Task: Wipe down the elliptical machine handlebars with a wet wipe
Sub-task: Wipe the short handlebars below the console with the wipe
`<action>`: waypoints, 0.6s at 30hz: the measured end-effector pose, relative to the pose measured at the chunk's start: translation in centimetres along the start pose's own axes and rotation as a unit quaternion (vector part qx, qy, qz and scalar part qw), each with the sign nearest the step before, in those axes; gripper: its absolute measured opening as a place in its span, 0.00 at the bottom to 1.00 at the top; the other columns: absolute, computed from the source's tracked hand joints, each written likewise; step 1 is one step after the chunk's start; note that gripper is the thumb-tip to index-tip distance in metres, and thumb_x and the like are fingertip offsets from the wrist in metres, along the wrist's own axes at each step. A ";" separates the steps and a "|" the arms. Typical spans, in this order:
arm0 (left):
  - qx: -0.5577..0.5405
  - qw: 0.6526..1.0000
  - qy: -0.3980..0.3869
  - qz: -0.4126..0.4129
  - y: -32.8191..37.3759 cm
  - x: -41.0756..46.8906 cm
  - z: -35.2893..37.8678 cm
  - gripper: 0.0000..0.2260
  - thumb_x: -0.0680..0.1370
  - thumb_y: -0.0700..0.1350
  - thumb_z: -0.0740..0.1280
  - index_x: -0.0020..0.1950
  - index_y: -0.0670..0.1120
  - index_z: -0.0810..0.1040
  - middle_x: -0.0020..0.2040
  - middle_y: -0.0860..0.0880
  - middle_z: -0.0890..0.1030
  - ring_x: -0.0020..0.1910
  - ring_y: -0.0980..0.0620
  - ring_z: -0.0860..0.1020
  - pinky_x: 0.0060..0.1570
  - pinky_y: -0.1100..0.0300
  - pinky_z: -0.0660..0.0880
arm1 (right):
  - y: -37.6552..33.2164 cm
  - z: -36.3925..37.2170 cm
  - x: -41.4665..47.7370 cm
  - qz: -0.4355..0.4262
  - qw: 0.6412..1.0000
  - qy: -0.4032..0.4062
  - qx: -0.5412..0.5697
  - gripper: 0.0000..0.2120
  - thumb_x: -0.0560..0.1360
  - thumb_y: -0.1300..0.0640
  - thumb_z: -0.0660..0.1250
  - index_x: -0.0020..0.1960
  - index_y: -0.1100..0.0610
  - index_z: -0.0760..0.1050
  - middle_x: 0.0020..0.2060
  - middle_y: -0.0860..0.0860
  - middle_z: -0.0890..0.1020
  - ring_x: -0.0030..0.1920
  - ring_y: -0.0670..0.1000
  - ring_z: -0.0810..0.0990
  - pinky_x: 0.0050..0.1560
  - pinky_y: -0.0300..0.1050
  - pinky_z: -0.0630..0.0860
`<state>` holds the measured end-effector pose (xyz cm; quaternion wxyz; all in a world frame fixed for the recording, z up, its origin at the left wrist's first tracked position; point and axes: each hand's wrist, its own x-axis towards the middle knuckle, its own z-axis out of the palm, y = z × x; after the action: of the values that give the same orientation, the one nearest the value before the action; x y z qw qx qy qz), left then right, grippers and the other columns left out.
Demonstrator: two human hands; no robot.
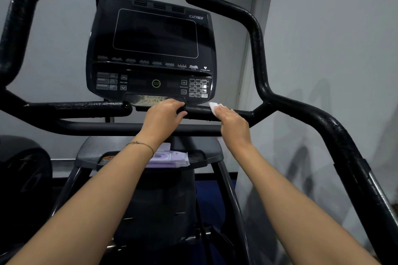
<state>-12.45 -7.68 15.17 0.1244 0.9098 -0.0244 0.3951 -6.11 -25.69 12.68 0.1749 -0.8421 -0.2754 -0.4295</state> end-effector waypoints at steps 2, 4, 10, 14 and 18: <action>0.029 0.999 -0.018 0.024 0.2 0.1 -0.1 0.17 0.80 0.48 0.62 0.68 0.46 0.73 0.66 0.49 0.75 0.63 0.49 0.75 0.59 0.54 0.74 | 0.1 0.1 0.5 0.026 0.999 -0.022 0.002 0.23 0.73 0.74 0.55 0.66 0.62 0.71 0.64 0.57 0.75 0.67 0.54 0.72 0.71 0.45 0.61; 0.030 0.998 -0.034 0.042 0.2 0.2 0.0 0.18 0.80 0.47 0.61 0.70 0.47 0.70 0.70 0.51 0.72 0.66 0.50 0.73 0.63 0.54 0.72 | -0.7 0.2 0.6 0.024 0.999 -0.028 -0.001 0.22 0.74 0.72 0.54 0.67 0.63 0.70 0.65 0.58 0.75 0.67 0.55 0.71 0.71 0.45 0.61; -0.062 0.998 -0.014 0.007 0.0 0.6 0.6 0.16 0.77 0.43 0.66 0.65 0.45 0.76 0.64 0.49 0.77 0.65 0.53 0.74 0.68 0.60 0.67 | 1.6 -0.2 -0.8 0.013 1.000 0.002 -0.003 0.25 0.68 0.76 0.58 0.62 0.63 0.76 0.59 0.59 0.79 0.62 0.57 0.77 0.65 0.51 0.70; -0.106 0.994 -0.010 -0.036 0.2 0.6 0.9 0.16 0.77 0.41 0.66 0.65 0.44 0.76 0.64 0.49 0.77 0.65 0.54 0.74 0.69 0.65 0.63 | 0.5 -0.1 0.1 0.041 0.999 -0.021 -0.014 0.23 0.74 0.73 0.55 0.67 0.62 0.70 0.65 0.57 0.75 0.67 0.55 0.71 0.70 0.46 0.63; -0.111 0.993 -0.007 -0.030 -0.1 0.4 1.0 0.16 0.76 0.40 0.67 0.65 0.43 0.76 0.64 0.49 0.77 0.65 0.53 0.74 0.69 0.64 0.64 | 1.1 0.1 -0.7 -0.028 0.999 0.035 -0.012 0.22 0.63 0.74 0.60 0.54 0.66 0.80 0.50 0.61 0.83 0.52 0.60 0.82 0.55 0.56 0.76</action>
<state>-11.46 -7.84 14.82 0.2363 0.8935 -0.0420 0.3794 -5.64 -26.73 11.96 0.1623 -0.8203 -0.2876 -0.4670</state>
